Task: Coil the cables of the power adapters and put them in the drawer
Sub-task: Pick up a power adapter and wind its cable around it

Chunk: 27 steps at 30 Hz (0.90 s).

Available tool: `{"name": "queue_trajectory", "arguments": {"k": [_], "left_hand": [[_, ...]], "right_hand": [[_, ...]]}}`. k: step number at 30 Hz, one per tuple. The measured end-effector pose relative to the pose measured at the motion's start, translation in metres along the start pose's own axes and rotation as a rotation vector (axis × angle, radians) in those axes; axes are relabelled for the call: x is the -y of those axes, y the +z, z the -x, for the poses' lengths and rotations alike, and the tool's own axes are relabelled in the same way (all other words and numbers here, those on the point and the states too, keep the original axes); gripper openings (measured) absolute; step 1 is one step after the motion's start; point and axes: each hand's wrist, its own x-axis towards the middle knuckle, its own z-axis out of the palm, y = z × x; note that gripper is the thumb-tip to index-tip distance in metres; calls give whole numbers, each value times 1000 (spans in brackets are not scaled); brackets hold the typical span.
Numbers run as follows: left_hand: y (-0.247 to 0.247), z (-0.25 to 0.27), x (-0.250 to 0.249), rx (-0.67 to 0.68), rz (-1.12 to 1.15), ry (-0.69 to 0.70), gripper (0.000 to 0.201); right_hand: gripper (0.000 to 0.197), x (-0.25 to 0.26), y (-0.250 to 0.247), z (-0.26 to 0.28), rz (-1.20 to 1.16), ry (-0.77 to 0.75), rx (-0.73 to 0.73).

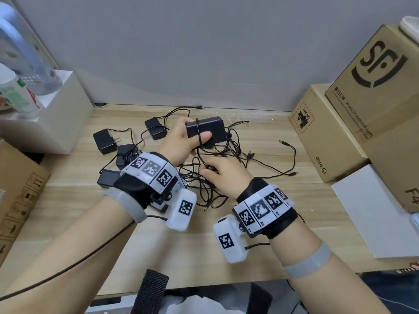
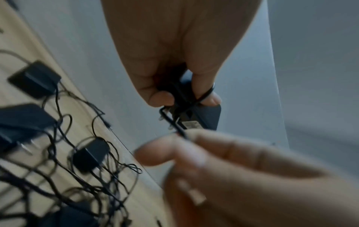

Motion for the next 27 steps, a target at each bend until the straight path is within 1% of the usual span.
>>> {"name": "queue_trajectory", "arguments": {"k": [2,4,7,9,11,14,17,19,21,25,26,27], "left_hand": [[-1,2,4,0,-150,9,29],[-3,3,7,-5,-202,-12,29],[-9,-1,11,-44,-41,-66,21],[-12,-3,11,-61,78,-110,15],[-14,-5,10,-33,203,-141,13],[-16,-5,7,33,357,-150,9],[-18,-6,9,34,396,-166,8],[-16,-4,11,17,304,-172,12],[-10,0,14,15,54,-149,17],[2,6,22,92,-493,23,27],[3,7,23,112,-587,49,29],[3,7,23,145,-634,47,30]], "right_hand": [[22,4,-6,2,51,-24,18],[27,5,-9,3,94,-23,49],[21,2,-9,5,115,0,92],[23,2,-9,6,142,4,119],[27,4,-9,7,168,2,139],[27,4,-11,7,209,26,159],[24,2,-13,7,229,45,168],[26,5,-13,8,205,29,169],[28,13,-15,10,188,-20,144],[24,20,-26,11,194,-80,2],[23,20,-30,12,194,-82,-32],[22,18,-34,12,200,-74,-58]]}}
